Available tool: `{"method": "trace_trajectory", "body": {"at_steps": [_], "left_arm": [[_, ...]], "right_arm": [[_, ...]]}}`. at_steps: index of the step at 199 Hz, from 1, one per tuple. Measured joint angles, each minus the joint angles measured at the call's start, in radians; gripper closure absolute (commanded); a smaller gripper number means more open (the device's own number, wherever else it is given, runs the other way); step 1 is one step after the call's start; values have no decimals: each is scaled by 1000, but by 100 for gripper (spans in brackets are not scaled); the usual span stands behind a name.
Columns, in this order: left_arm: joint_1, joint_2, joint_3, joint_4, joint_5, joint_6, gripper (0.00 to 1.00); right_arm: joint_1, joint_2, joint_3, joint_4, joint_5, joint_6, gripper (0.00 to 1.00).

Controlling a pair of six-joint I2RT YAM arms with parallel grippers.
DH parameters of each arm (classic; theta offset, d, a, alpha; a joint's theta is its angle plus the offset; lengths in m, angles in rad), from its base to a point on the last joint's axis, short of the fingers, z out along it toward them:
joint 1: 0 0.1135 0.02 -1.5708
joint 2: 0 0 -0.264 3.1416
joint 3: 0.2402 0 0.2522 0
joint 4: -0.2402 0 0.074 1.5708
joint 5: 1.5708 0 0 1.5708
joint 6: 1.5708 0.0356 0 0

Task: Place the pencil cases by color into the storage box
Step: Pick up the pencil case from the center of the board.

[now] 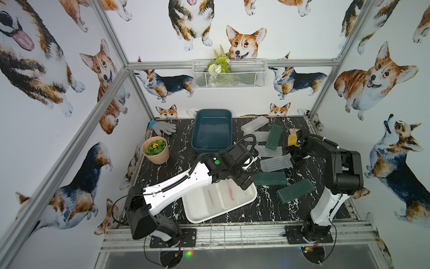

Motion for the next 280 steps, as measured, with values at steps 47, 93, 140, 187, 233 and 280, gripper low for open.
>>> {"method": "trace_trajectory", "body": {"at_steps": [47,93,140,187,233,280], "left_arm": [[4,0,0,0,1,0,1],[4,0,0,0,1,0,1],[11,-7,-3,0,0,0,1],[11,-8,-10,1,1,0,1],[11,-8,-21,2,1,10,1],[11,1,-18,8,-42,35,1]], "right_arm": [[0,21,-6,34,-9,22,0],[3,39,20,26,-15,27,0],[6,23,39,28,4,28,0],[13,30,41,28,8,27,0],[19,60,52,27,8,24,1],[19,79,71,18,9,24,7]]}}
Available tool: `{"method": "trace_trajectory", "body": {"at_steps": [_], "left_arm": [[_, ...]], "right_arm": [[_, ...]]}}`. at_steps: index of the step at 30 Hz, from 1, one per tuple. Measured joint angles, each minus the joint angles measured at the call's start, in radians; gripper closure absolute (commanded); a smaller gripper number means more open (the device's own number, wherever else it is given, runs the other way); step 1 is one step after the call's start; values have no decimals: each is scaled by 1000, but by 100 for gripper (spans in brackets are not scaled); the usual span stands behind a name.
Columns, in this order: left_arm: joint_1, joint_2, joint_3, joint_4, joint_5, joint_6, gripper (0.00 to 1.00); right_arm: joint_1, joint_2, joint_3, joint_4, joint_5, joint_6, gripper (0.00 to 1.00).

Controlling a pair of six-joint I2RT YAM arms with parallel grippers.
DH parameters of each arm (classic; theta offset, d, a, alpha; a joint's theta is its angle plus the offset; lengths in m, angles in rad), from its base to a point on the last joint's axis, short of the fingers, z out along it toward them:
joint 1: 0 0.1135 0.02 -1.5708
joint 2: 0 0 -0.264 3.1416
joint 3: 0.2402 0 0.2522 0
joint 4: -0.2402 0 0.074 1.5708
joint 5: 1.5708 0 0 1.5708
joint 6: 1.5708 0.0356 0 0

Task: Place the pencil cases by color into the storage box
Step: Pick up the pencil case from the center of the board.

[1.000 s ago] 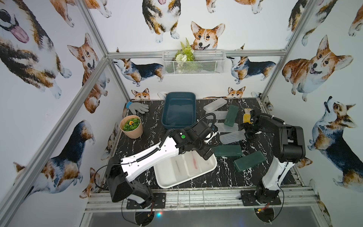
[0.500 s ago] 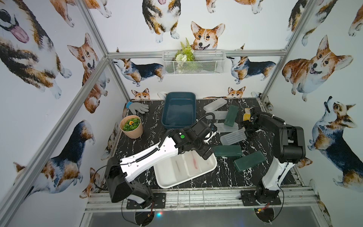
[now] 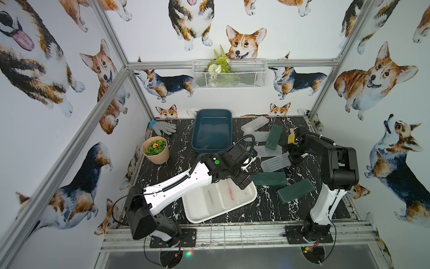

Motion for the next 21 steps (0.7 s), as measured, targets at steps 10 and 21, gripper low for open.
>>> {"method": "trace_trajectory", "body": {"at_steps": [10,21], "left_arm": [[0,16,22,27,-44,7,1],[4,14,38,34,-47,4,1]], "right_arm": [[0,11,-5,-17,5,-2,22],[1,10,14,-23,19,-12,41]]}}
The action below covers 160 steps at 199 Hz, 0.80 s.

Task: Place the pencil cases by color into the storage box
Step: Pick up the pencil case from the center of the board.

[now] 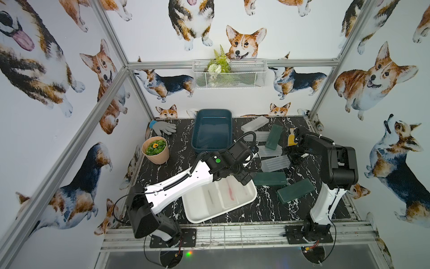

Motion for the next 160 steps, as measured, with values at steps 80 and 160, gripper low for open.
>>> {"method": "trace_trajectory", "body": {"at_steps": [80,160], "left_arm": [[62,-66,-8,-18,10,-57,1],[216,-163,-18,-87,32,-148,1]], "right_arm": [[3,-106,111,5,85,-62,42],[19,-199,292,-66,134,-179,42]]}}
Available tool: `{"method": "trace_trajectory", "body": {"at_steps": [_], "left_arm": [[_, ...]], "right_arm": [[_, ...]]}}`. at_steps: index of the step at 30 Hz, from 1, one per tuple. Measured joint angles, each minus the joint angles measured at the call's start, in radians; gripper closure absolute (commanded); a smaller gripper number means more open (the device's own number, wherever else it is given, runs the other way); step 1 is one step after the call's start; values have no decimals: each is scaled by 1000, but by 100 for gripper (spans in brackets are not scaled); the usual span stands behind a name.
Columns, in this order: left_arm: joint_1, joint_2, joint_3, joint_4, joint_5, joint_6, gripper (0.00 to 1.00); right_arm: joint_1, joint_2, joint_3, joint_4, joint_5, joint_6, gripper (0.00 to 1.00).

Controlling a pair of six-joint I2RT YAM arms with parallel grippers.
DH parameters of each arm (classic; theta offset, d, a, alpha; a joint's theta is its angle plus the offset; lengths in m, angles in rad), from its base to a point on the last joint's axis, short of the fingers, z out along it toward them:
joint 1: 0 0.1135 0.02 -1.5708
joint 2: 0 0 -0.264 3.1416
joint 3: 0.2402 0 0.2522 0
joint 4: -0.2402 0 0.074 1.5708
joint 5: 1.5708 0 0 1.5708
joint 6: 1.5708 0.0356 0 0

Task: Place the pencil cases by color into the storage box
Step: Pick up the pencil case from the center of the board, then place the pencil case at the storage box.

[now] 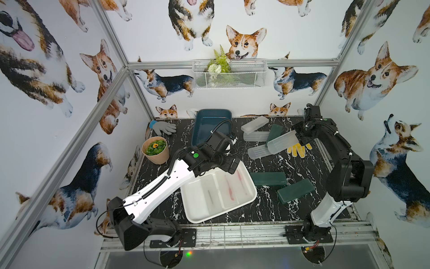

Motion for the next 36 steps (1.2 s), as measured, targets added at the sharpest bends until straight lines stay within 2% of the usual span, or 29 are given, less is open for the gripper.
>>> {"method": "trace_trajectory", "body": {"at_steps": [7,18,28,36], "left_arm": [[131,-64,-47,-51,0,-39,1],[228,-99,-80,-112,-18,-85,1],[315,-101,-113,-167,-55,-115,1],[415,-181,-195,-200,-74,-172,1]], "right_arm": [[43,-22,67,-29,-12,-29,42],[177,-34,75,-36,-99,-29,42],[446,-1,106,-25,-167,-26,43],[648,56,116,-14,-197,-26,43]]}}
